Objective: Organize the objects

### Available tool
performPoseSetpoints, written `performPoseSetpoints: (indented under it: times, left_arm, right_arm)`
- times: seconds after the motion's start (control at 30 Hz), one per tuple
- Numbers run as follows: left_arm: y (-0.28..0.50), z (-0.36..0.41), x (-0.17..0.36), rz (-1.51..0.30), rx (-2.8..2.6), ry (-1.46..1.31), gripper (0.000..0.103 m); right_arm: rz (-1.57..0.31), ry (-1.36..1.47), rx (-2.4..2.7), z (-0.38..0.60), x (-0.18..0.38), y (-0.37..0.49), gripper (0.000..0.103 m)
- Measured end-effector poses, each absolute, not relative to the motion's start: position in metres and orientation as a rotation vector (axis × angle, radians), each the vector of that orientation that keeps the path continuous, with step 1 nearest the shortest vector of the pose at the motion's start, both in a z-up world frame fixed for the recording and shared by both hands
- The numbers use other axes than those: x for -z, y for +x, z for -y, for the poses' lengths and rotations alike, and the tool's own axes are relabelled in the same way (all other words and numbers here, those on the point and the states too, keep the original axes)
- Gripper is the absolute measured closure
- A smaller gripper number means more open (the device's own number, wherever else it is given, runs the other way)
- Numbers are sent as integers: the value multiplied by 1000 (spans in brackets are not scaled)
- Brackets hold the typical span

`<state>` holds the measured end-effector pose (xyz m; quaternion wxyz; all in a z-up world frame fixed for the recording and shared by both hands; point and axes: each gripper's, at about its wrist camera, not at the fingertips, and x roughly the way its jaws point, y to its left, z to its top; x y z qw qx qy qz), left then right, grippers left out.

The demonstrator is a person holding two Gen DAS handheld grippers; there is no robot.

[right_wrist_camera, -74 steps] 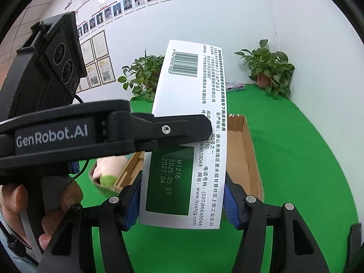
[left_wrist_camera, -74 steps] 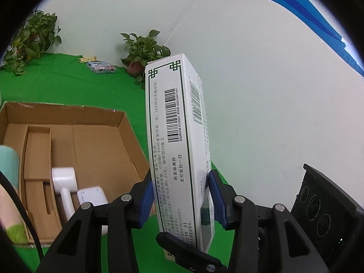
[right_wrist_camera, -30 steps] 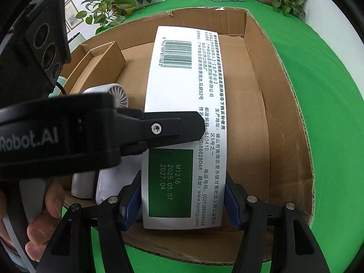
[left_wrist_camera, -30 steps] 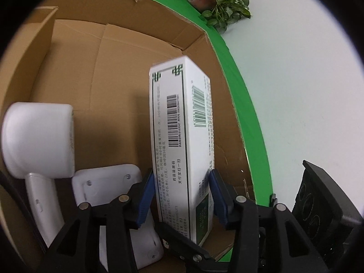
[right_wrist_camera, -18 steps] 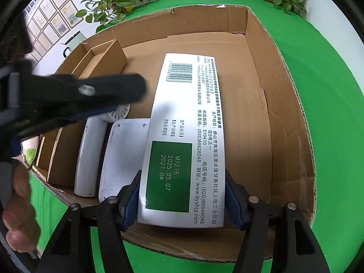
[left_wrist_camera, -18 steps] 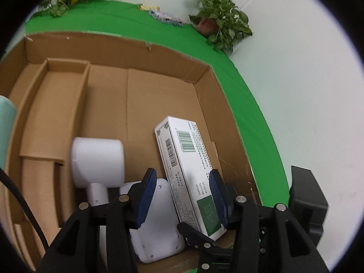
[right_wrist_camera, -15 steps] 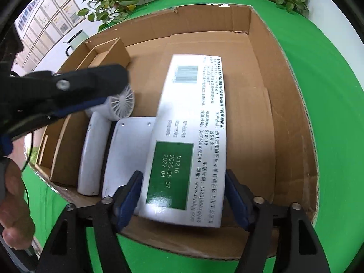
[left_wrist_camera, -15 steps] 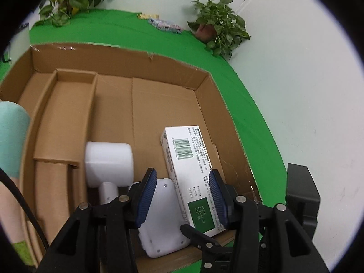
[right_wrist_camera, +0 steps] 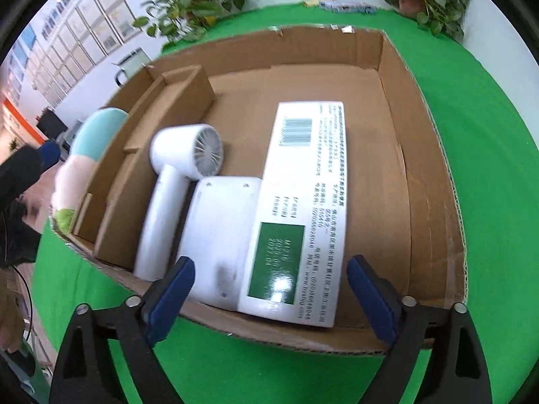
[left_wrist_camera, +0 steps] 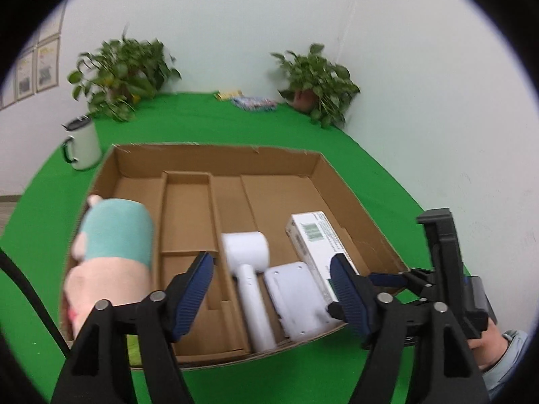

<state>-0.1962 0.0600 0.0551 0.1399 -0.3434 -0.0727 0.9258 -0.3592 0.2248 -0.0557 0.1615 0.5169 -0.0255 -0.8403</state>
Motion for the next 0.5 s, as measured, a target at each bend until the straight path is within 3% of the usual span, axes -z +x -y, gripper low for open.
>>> performPoseSetpoints:
  times: [0.17,0.3,0.4,0.5]
  left_arm:
    - [-187,-39,-47,208,-2719,-995,30]
    - [-183,-26,-41,230,-2729,-1007,30]
    - [-186,-23,-37,234,-2734,-1010,30]
    - [-186,-22,-34,208,-2753,-1003,30]
  right_arm:
    - [109,1323,2475,-241,33,-350,5]
    - [140,1367,2480,-246,35,-363,7]
    - [160,1455,2424,-237,54,-379,21]
    - [111,1492,2441,-226,66,-383,23]
